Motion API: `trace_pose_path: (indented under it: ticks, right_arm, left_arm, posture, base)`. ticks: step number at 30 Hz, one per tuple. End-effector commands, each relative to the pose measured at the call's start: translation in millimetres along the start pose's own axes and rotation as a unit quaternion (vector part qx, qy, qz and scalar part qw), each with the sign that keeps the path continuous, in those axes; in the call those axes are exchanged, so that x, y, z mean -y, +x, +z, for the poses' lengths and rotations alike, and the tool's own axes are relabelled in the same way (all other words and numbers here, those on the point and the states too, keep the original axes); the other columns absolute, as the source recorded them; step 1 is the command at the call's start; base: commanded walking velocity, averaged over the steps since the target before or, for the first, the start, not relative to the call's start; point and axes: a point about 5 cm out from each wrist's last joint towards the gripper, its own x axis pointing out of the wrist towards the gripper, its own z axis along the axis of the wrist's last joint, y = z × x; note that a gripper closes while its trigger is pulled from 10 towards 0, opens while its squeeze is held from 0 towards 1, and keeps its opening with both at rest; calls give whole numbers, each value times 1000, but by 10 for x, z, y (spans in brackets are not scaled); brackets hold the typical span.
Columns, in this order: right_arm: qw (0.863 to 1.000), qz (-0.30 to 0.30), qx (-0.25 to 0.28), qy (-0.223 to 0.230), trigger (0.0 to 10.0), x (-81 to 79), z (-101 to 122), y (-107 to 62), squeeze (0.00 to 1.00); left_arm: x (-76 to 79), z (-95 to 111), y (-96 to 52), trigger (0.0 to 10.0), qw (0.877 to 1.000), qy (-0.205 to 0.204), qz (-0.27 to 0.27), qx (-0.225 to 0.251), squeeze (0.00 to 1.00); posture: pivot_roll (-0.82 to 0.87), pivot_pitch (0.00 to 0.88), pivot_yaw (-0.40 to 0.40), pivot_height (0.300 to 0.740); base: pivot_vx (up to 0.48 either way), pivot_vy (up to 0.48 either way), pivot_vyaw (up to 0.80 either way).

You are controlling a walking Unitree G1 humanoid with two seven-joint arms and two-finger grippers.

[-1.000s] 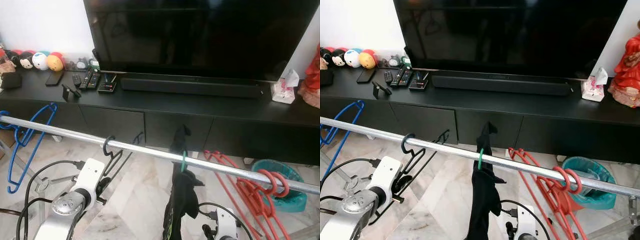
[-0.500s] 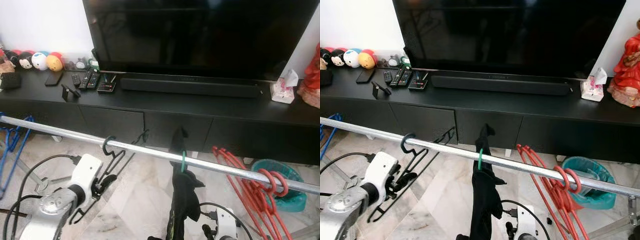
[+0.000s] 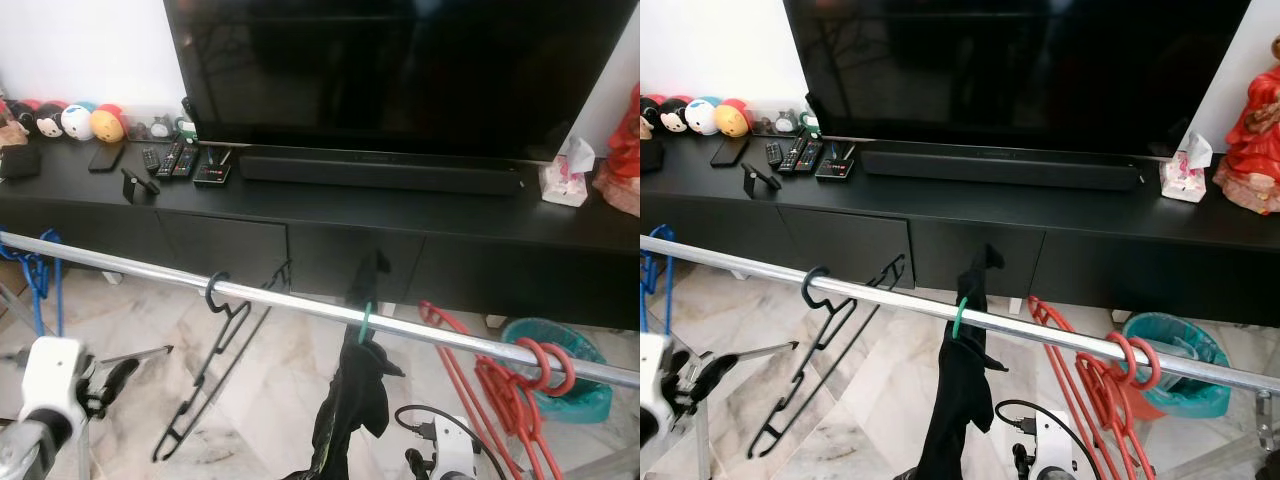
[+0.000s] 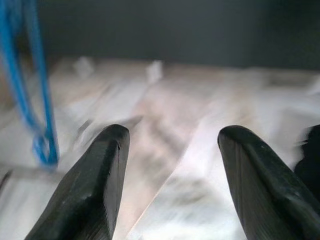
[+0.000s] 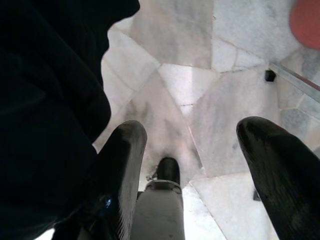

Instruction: Hang hanger

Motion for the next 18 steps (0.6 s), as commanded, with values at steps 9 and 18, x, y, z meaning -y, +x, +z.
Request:
trace_pose_path:
  ticks: [9, 18]
  right_arm:
    - [1000, -4, -4, 8, 10000, 3, -26, -4, 0]
    - [1000, -5, -3, 11, 10000, -3, -25, -3, 0]
  left_arm:
    - [345, -1042, 111, 10000, 980, 14, 3, -200, 0]
    - [883, -1209, 349, 10000, 969, 47, -70, -233, 0]
  posture:
    - [34, 0, -7, 740]
    - [7, 0, -3, 740]
  base:
    - [0, 0, 0]
    - [0, 0, 0]
